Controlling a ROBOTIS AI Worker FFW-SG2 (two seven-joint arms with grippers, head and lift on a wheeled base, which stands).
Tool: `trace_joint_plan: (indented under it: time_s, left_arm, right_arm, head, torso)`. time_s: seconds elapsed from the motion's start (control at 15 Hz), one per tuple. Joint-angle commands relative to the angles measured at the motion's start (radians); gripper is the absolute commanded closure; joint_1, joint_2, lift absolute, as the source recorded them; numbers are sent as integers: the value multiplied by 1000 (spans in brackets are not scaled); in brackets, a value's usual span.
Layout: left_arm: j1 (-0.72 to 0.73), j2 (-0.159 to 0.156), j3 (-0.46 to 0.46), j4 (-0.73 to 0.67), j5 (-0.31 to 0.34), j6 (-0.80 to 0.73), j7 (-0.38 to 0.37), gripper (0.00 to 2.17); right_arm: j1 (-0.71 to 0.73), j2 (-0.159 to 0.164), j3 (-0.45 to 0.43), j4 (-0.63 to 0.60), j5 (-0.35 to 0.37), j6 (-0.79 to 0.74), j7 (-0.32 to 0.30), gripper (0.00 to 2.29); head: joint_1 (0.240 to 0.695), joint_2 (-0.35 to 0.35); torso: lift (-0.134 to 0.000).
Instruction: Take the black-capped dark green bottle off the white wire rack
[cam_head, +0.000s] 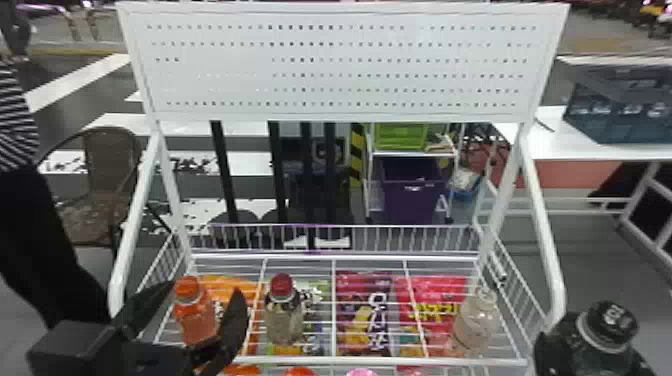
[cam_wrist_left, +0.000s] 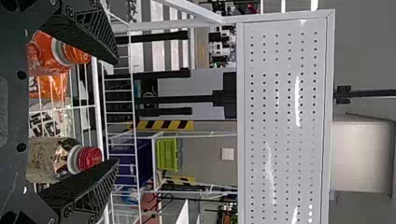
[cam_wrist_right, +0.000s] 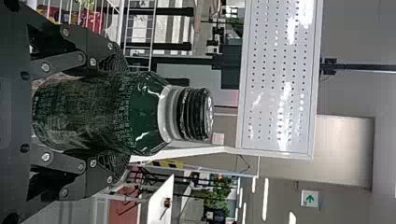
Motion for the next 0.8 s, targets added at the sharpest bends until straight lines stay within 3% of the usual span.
trace_joint_plan:
  time_s: [0.0,0.73]
  left_arm:
    - [3,0,-1,-2,0,0,2,144]
    - [-3,0,2,6,-2,0,3,144]
  right_arm:
    - [3,0,-3,-7,-5,4,4,1403]
    - [-20,-1,-4,-7,-19,59,26,1403]
  head:
    - [499,0]
    - [499,0]
  torso:
    - [0]
    - [0]
